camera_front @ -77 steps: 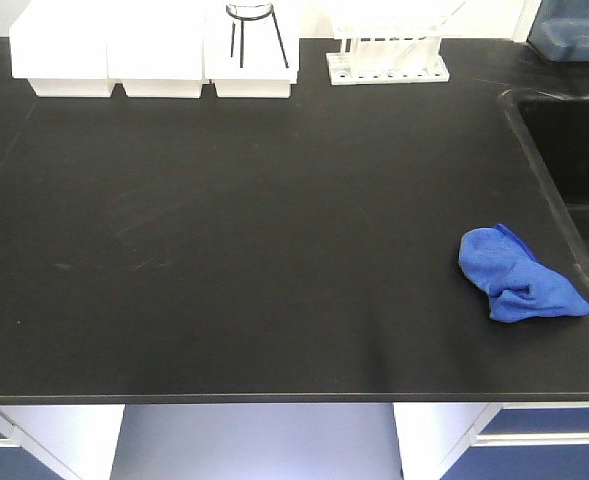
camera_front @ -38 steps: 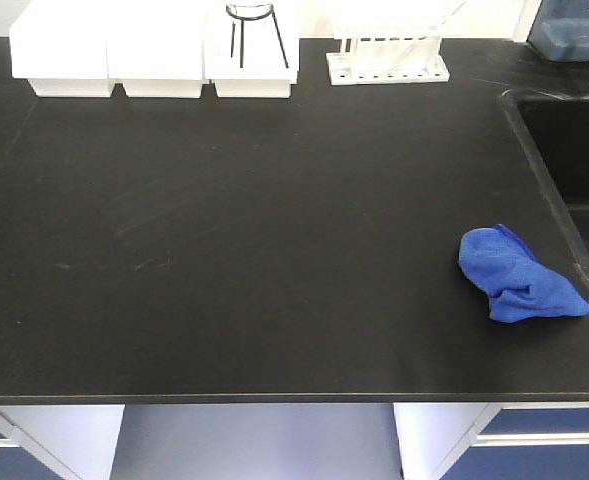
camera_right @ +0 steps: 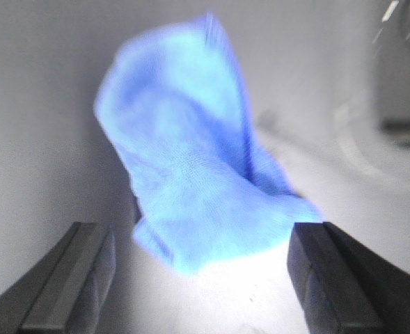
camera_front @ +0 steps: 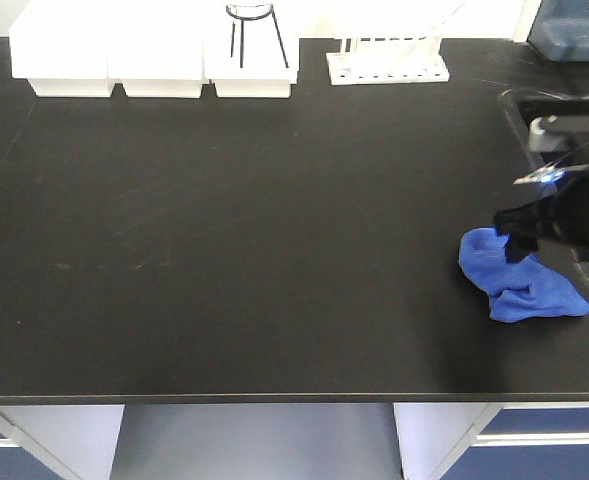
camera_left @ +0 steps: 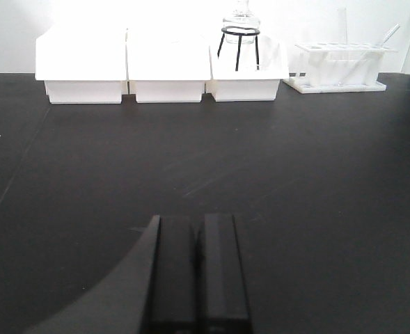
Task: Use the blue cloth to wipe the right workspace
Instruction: 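Lower the right gripper onto the blue cloth, grasp and lift it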
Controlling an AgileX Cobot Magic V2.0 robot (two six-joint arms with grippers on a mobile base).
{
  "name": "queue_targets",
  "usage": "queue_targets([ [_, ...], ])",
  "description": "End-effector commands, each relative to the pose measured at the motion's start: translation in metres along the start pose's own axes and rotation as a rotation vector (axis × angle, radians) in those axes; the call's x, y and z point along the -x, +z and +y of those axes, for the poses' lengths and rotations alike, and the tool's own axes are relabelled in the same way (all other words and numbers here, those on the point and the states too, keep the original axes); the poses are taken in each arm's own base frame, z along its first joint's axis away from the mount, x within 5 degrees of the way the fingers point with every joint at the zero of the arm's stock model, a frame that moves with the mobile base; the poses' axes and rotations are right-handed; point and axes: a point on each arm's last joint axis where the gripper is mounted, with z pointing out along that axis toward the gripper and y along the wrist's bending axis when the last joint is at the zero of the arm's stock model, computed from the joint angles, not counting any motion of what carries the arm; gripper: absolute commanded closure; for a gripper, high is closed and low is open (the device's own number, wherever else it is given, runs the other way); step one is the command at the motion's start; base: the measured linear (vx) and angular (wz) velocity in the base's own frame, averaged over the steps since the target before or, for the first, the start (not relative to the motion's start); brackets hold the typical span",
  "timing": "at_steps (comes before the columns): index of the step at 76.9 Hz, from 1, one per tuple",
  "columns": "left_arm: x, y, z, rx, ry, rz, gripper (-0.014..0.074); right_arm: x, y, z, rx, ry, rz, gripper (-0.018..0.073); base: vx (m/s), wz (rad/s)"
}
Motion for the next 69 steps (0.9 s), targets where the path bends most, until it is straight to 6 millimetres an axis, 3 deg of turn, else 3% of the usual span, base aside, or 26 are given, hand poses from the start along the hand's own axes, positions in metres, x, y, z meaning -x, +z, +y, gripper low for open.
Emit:
queue_targets([
  [1,0.016,-0.003,-0.001,-0.007,-0.004,-0.106,0.0603,0.010,-0.004,-0.002,-0.002,-0.008,-0.055,0.0005,0.00,0.00],
  [19,0.016,-0.003,-0.001,-0.007,-0.004,-0.106,0.0603,0.019,0.034,0.000,-0.002,-0.016,0.000,0.0005,0.00,0.00],
  [20,0.016,-0.003,-0.001,-0.007,-0.004,-0.106,0.0603,0.023,0.046,0.001,0.000,-0.018,-0.006,0.0024,0.00,0.00],
  [23,0.016,-0.003,-0.001,-0.007,-0.004,-0.106,0.0603,0.024,0.049,0.002,0.000,-0.018,-0.004,0.0044,0.00,0.00],
  [32,0.016,-0.003,-0.001,-0.007,-0.004,-0.106,0.0603,0.025,0.054,0.002,-0.002,-0.022,-0.002,0.0202,0.00,0.00],
  [38,0.016,-0.003,-0.001,-0.007,-0.004,-0.106,0.0603,0.025,0.052,0.001,-0.006,-0.026,-0.005,0.0392,0.00,0.00],
  [44,0.016,-0.003,-0.001,-0.007,-0.004,-0.106,0.0603,0.025,0.045,0.000,-0.011,-0.030,-0.021,0.0573,0.00,0.00],
  [57,0.016,-0.003,-0.001,-0.007,-0.004,-0.106,0.0603,0.022,0.007,-0.002,-0.012,-0.022,-0.126,0.0568,0.00,0.00],
  [69,0.016,-0.003,-0.001,-0.007,-0.004,-0.106,0.0603,0.006,-0.056,-0.004,-0.007,-0.009,-0.301,0.0567,0.00,0.00],
])
